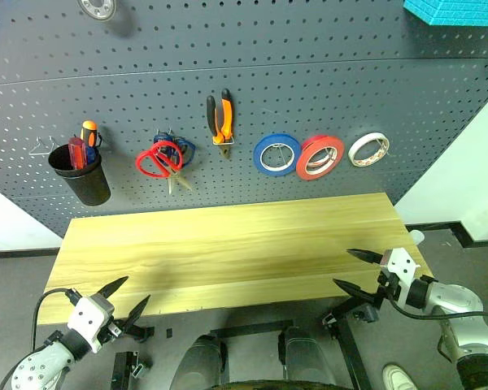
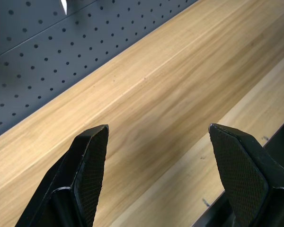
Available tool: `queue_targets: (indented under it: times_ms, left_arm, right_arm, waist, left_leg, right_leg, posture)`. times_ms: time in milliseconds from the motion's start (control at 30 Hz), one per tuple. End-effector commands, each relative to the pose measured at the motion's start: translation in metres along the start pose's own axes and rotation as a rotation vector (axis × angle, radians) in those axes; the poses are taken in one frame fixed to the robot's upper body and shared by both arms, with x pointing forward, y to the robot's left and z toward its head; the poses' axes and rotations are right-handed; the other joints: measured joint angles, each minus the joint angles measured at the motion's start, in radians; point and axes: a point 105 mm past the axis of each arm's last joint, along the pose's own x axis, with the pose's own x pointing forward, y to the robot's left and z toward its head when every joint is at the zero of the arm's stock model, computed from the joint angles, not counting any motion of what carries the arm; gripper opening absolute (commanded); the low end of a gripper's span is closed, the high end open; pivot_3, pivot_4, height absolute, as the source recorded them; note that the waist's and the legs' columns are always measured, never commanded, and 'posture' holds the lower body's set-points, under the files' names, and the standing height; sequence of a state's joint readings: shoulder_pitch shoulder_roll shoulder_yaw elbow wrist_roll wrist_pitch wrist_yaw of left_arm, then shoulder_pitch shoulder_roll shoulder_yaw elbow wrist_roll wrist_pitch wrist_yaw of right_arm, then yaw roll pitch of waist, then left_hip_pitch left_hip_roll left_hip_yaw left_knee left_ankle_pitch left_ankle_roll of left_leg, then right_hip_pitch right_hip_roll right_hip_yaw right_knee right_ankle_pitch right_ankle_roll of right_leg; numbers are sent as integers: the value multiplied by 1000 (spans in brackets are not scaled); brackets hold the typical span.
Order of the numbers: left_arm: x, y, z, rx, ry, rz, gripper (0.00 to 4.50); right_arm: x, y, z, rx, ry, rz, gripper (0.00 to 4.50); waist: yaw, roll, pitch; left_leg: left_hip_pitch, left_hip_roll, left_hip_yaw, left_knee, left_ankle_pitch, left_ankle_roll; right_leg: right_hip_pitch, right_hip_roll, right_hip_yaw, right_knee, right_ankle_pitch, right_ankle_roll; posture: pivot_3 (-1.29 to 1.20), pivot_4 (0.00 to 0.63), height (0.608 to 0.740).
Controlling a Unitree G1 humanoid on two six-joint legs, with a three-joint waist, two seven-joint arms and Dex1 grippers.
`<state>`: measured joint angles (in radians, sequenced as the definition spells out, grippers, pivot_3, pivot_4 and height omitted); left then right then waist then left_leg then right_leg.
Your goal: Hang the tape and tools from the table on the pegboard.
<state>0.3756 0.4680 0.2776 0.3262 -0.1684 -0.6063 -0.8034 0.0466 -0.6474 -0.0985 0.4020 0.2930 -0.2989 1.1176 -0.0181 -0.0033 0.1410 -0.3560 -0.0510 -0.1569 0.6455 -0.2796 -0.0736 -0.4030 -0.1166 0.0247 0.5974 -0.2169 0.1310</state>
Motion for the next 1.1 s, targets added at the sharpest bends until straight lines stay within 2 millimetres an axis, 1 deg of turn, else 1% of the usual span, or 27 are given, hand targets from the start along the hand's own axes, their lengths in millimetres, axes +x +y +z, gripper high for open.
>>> queue_targets:
  times_ms: [33,233,533,1100]
  left_arm:
    - [5,1,2,28,-25,16,3517]
    - [13,-4,0,20,-29,4,3517]
    - [18,-2,0,28,-33,1,3517]
    - [21,-2,-1,41,-33,-6,3517]
  right_arm:
    - [0,-3,4,-38,-16,-21,4500]
    - [3,-3,4,-35,-20,-32,4500]
    - [4,-4,8,-35,-24,-49,4500]
    - [7,-5,16,-32,-29,-56,4500]
  waist:
    - [3,0,-3]
    - [5,2,-11]
    - [4,5,-23]
    - [4,7,-30]
  left_leg:
    - [0,0,0,0,0,0]
    - [1,0,0,-1,0,1]
    - [1,0,0,0,0,1]
    - [1,0,0,0,0,1]
  right_leg:
    - [0,0,0,0,0,0]
    - [0,0,0,2,1,0]
    - [0,0,0,2,1,0]
    - [0,0,0,2,1,0]
  posture:
    - [-30,63,740]
    - [-42,55,740]
    - [-51,49,740]
    - [-52,48,740]
